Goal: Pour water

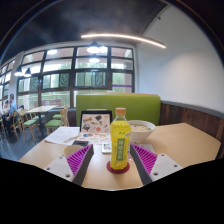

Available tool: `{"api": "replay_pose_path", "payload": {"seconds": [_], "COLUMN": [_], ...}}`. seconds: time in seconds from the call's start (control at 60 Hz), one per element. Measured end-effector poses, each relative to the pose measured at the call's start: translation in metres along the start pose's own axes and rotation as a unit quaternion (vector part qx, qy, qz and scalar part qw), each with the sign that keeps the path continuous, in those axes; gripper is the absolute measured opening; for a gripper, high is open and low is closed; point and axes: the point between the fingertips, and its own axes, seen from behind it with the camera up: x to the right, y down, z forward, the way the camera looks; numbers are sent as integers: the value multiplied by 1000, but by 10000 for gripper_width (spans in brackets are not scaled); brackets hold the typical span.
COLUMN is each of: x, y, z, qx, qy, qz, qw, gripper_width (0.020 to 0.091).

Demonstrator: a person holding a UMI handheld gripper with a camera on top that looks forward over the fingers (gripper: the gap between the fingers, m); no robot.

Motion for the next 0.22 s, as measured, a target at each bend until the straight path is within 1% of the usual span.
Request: {"api": "replay_pose_path", "payload": {"seconds": [0.1,0.183,0.217], "x": [-15,-41,-41], "y": [-3,-4,-5], "z": [-49,-90,-99], "qx": [-3,1,1], "qy": [-1,-20,-29], "qz": [16,39,46], "qw": [1000,999,999], "gripper_width": [816,815,816]}}
